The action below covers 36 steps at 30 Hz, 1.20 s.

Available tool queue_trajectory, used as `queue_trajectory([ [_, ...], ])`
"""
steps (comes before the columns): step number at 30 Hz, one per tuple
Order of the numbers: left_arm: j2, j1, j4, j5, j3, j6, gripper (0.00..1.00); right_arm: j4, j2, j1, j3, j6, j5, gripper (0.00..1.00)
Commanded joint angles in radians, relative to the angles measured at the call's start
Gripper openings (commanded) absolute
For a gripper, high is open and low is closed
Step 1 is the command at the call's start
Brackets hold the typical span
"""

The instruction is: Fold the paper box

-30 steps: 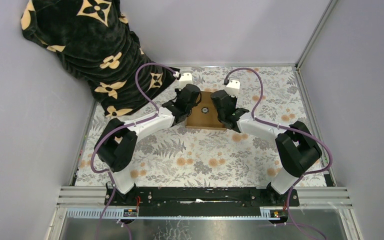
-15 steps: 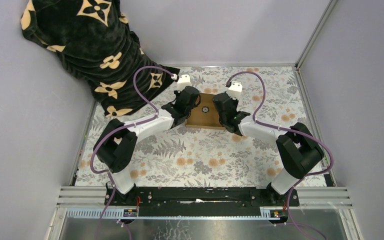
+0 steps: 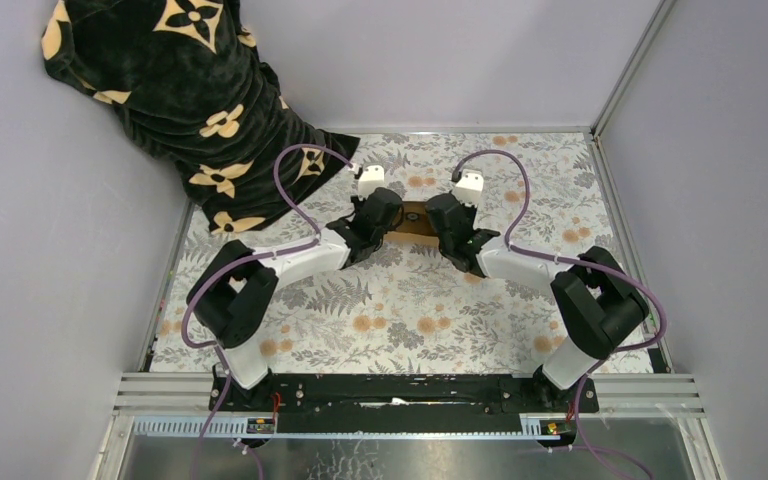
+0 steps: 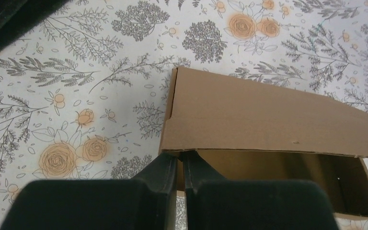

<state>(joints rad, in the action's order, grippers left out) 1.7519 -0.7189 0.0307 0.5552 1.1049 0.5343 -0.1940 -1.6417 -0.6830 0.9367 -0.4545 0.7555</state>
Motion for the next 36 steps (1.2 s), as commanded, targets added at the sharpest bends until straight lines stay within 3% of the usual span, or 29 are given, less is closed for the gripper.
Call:
queue_trajectory([
  [1, -0.033, -0.080, 0.087, -0.134, -0.023, 0.034, 0.09, -0.108, 0.047, -0.082, -0.010, -0.049, -0.140, 0.00],
  [25, -0.076, -0.155, 0.148, -0.090, -0.192, 0.043, 0.09, -0.107, 0.079, -0.165, -0.167, -0.091, -0.065, 0.00],
  [36, -0.154, -0.196, 0.256, -0.121, -0.311, 0.030, 0.11, -0.023, 0.040, -0.204, -0.104, -0.076, 0.016, 0.00],
])
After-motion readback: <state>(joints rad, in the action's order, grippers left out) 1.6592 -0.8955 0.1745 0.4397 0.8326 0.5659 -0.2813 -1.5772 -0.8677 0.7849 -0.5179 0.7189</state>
